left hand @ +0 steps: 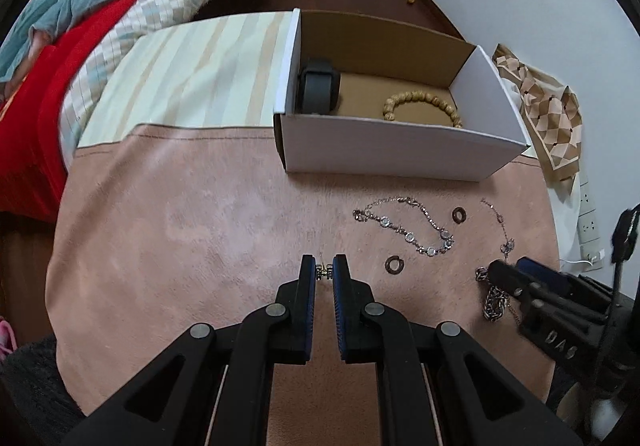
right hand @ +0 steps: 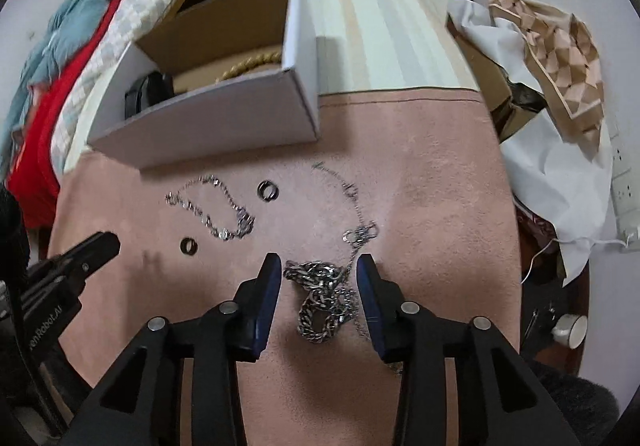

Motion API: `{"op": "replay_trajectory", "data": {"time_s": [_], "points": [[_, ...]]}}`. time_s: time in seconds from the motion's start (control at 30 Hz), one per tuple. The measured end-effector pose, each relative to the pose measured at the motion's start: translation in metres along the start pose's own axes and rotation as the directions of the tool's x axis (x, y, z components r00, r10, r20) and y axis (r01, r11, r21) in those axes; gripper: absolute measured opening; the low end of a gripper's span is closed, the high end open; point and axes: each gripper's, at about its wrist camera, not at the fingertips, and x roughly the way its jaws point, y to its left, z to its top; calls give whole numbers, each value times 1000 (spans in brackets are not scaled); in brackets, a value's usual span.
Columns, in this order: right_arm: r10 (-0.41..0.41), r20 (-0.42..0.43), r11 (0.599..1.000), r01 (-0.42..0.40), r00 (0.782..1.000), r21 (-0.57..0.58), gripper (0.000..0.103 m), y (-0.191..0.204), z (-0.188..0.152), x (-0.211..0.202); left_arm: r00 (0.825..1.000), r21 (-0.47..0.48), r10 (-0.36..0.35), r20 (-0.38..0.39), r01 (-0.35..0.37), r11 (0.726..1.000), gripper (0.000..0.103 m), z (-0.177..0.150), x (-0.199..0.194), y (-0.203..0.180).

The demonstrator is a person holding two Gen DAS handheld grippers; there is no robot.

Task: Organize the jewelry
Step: 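Carry the earring into the box with the left gripper while the right drops the chain bracelet in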

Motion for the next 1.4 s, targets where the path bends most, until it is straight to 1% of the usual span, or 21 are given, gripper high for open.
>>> {"op": "replay_trajectory", "data": {"time_s": [0.07, 0.1, 0.17, 0.23, 0.4, 0.5, 0.67, 0.77, 0.83, 0.87, 0.97, 1.13, 1.27, 1.3, 1.4], "points": [[-24, -10, 999, 24, 1000, -25, 27, 6, -1, 6, 1000, 0, 0, 0, 0, 1000, 6, 0, 0, 1], [-25, 4, 999, 25, 1000, -38, 19, 8, -3, 6, 1000, 0, 0, 0, 0, 1000, 6, 0, 0, 1], [-37, 22, 999, 38, 999, -36, 18, 11, -5, 5, 1000, -1, -1, 1, 1, 1000, 6, 0, -1, 2], [-18, 47, 1000, 19, 999, -18, 18, 11, -7, -2, 1000, -1, -5, 5, 5, 1000, 6, 0, -4, 3], [62, 124, 998, -66, 990, 24, 17, 12, -9, -38, 999, -5, -25, 22, 25, 1000, 6, 4, -17, 5], [107, 177, 993, -114, 978, 31, 16, 13, -1, -68, 998, -2, -43, 47, 43, 999, 6, 11, -32, 4], [183, 268, 980, -197, 946, 23, 16, 21, 29, -120, 993, 5, -63, 101, 62, 998, 6, 36, -58, 1], [195, 320, 979, -202, 927, -12, 16, 31, 56, -144, 989, 8, -72, 131, 71, 997, 6, 57, -71, 2], [197, 336, 980, -199, 921, -28, 16, 37, 75, -150, 987, 14, -77, 141, 76, 997, 6, 73, -76, 3], [196, 339, 980, -196, 920, -35, 16, 39, 85, -150, 987, 16, -78, 143, 77, 997, 6, 82, -76, 3], [200, 322, 979, -199, 925, -37, 16, 44, 113, -137, 987, 26, -75, 139, 72, 997, 6, 106, -70, 4], [199, 251, 979, -201, 947, -17, 15, 46, 153, -92, 993, 45, -69, 99, 64, 997, 6, 137, -47, 2], [196, 192, 980, -198, 962, -6, 16, 42, 170, -61, 994, 30, -101, 51, 100, 995, 7, 156, -26, 1], [194, 181, 980, -197, 964, 0, 16, 40, 172, -55, 994, 31, -100, 38, 99, 995, 9, 162, -22, 0], [182, 156, 982, -187, 971, 22, 16, 34, 174, -45, 996, 39, -79, 28, 78, 996, 11, 171, -16, -3]]}}
